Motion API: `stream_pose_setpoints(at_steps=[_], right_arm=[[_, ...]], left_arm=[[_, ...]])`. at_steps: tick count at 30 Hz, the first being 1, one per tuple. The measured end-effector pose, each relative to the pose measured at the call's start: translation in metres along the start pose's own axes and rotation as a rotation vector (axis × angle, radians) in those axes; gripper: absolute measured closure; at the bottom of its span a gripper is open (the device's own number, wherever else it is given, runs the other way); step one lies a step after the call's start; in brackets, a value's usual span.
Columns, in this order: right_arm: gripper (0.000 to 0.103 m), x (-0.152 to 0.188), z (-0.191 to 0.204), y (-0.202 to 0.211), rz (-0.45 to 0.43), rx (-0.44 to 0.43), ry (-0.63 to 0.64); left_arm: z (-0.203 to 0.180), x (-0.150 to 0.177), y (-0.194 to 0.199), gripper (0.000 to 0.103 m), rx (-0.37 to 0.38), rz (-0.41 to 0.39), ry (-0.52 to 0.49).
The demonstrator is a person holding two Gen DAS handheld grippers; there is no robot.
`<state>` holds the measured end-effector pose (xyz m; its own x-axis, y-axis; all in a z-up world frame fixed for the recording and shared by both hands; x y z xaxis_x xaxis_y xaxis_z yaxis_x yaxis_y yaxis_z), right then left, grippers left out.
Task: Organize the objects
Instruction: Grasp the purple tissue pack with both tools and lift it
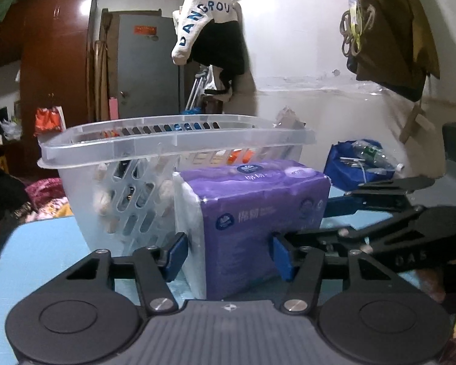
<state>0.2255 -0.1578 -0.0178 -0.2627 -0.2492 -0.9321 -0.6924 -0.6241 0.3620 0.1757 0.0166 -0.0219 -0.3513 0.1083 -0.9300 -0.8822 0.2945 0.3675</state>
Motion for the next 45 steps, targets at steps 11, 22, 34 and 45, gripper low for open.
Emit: stream_pose_setpoints(at_steps=[11, 22, 34, 45], right_arm=[[0.057, -0.006, 0.016, 0.024, -0.030, 0.021, 0.007], [0.058, -0.031, 0.032, 0.042, -0.099, 0.044, 0.044], [0.059, -0.080, 0.022, 0.043, -0.181, 0.075, 0.065], [0.060, -0.105, 0.012, 0.026, -0.176, 0.113, 0.076]], left_arm=[[-0.005, 0.000, 0.032, 0.051, 0.004, -0.088, -0.019], [-0.010, -0.019, 0.069, 0.051, 0.007, -0.184, -0.039], [-0.009, -0.081, 0.072, 0.052, -0.037, -0.259, -0.095], [-0.002, -0.128, 0.041, 0.053, -0.093, -0.269, -0.111]])
Point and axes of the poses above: each gripper's, at about its wrist camera, not at the fingertips, and y roughly against the way its jaws point, z to its left, x to its underside, the point moved 2 cm from there along -y, roughly the way its jaws point, and after that the axes turned 4 degrees about x, right-handed, at the moved point
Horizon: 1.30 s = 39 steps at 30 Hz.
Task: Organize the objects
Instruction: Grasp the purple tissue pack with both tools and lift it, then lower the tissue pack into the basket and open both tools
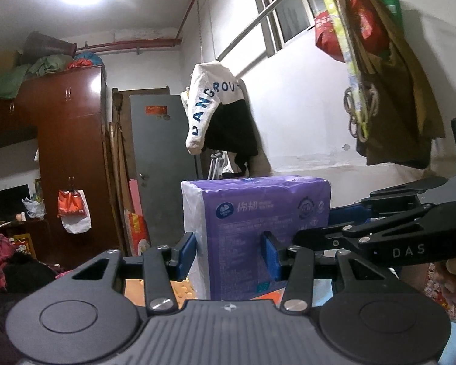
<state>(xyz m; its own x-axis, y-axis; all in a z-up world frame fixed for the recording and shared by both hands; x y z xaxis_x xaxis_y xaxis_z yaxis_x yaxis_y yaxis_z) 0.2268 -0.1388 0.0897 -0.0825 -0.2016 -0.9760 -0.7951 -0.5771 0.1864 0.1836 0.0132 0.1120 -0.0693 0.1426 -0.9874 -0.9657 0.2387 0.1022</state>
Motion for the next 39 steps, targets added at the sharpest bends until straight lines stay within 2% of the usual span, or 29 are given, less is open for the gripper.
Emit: stream_pose_setpoints(at_steps=[15, 22, 26, 32, 39], right_arm=[[0.061, -0.007, 0.003, -0.037, 0.070, 0.024, -0.003], [0.061, -0.006, 0.005, -0.056, 0.123, 0.054, 0.006], [0.062, 0.000, 0.007, -0.069, 0.190, 0.061, 0.018], [0.062, 0.011, 0.010, -0.073, 0.269, 0.041, -0.001], [0.062, 0.005, 0.008, -0.057, 0.272, 0.022, -0.036]], left_arm=[[0.031, -0.002, -0.046, 0.053, -0.037, 0.073, 0.026], [0.043, 0.000, -0.069, 0.053, -0.059, 0.129, 0.021], [0.049, 0.012, -0.081, 0.053, -0.057, 0.204, 0.035], [0.053, 0.033, -0.083, 0.053, -0.061, 0.283, 0.045], [0.047, 0.034, -0.065, 0.053, -0.057, 0.269, 0.041]])
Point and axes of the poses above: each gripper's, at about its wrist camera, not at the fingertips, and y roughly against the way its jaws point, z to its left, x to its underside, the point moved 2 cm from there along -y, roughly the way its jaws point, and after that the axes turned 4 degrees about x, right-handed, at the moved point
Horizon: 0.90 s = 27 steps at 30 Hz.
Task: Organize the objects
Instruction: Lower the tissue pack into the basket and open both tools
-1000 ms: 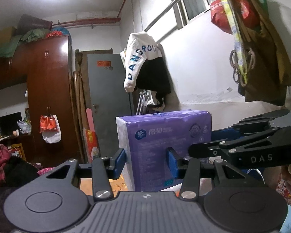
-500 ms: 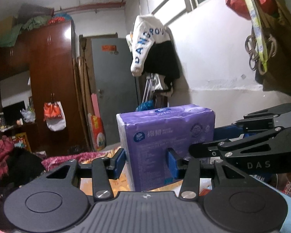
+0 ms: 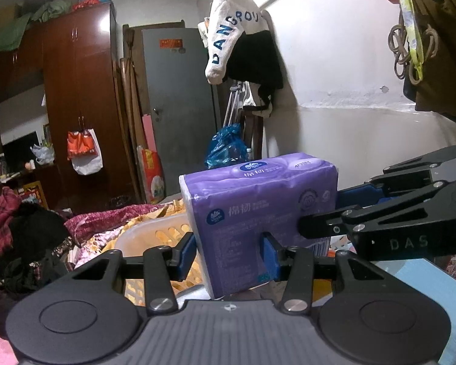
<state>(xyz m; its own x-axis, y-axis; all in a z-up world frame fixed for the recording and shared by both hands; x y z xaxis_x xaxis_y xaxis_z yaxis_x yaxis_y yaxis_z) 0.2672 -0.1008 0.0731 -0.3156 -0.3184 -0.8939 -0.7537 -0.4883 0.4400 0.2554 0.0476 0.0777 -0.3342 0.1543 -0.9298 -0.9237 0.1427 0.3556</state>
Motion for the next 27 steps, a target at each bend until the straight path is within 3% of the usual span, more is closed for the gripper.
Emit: stream_pose_setpoints(at_steps=[9, 13, 16, 19, 23, 25, 27], right_arm=[[0.060, -0.006, -0.006, -0.017, 0.003, -0.006, -0.007], [0.027, -0.002, -0.003, -0.007, -0.067, 0.054, 0.035], [0.024, 0.002, -0.003, 0.000, -0.099, 0.079, 0.036], [0.000, 0.011, 0.000, 0.016, -0.179, 0.128, 0.044], [0.000, 0.040, 0.003, 0.040, -0.227, 0.096, 0.025], [0.000, 0.054, 0.004, 0.044, -0.195, 0.063, 0.005], [0.000, 0.069, 0.007, 0.048, -0.170, 0.054, -0.010]], left_arm=[[0.002, 0.000, -0.016, 0.047, -0.011, 0.033, 0.001], [0.003, 0.005, -0.011, 0.035, -0.055, 0.000, -0.002], [0.004, 0.008, 0.004, 0.030, -0.055, -0.052, 0.012], [0.001, 0.014, 0.024, 0.023, -0.045, -0.095, 0.024], [-0.011, 0.034, 0.061, 0.010, -0.042, -0.167, 0.012], [-0.017, 0.045, 0.073, 0.002, -0.053, -0.178, 0.006], [-0.021, 0.055, 0.083, 0.001, -0.050, -0.187, 0.029]])
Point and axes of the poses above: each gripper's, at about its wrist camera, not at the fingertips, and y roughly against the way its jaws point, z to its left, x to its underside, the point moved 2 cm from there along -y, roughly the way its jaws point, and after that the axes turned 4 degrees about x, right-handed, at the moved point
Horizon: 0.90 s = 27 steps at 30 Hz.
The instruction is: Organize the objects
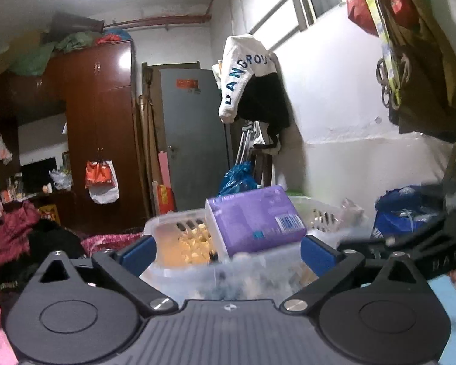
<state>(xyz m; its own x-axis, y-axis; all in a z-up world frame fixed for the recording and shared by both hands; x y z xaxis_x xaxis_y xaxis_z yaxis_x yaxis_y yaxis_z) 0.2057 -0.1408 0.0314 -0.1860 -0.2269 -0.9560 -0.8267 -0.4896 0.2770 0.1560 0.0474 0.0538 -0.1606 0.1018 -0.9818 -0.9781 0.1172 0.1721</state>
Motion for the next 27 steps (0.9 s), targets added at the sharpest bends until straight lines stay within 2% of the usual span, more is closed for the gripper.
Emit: stream_pose_setpoints(at_steps=[4, 8, 13, 15, 18, 20, 27], right_arm=[[0.000, 0.019, 0.000, 0.009, 0.028, 0.035, 0.002], [0.000, 0.027, -0.007, 0.019, 0.038, 0.050, -0.063], [0.000, 0.031, -0.010, 0.037, 0.032, 0.152, -0.123], [0.000, 0.034, -0.011, 0.047, 0.021, 0.125, -0.140], [0.000, 0.039, -0.010, 0.057, 0.064, 0.055, -0.187], [0.000, 0.039, -0.006, 0.063, 0.051, 0.026, -0.182], [0.000, 0.043, 0.016, 0.077, 0.037, 0.057, -0.131]], left_arm=[[-0.002, 0.013, 0.012, 0.001, 0.014, 0.049, 0.024], [0.000, 0.027, 0.027, 0.001, 0.019, 0.071, 0.045], [0.001, 0.042, 0.053, 0.001, -0.011, 0.054, 0.050], [0.000, 0.044, 0.062, 0.001, -0.013, 0.053, 0.055], [-0.003, 0.046, 0.070, 0.001, 0.012, 0.066, 0.077], [-0.007, 0.047, 0.075, 0.001, 0.019, 0.074, 0.071], [-0.009, 0.047, 0.084, 0.001, 0.007, 0.080, 0.074]])
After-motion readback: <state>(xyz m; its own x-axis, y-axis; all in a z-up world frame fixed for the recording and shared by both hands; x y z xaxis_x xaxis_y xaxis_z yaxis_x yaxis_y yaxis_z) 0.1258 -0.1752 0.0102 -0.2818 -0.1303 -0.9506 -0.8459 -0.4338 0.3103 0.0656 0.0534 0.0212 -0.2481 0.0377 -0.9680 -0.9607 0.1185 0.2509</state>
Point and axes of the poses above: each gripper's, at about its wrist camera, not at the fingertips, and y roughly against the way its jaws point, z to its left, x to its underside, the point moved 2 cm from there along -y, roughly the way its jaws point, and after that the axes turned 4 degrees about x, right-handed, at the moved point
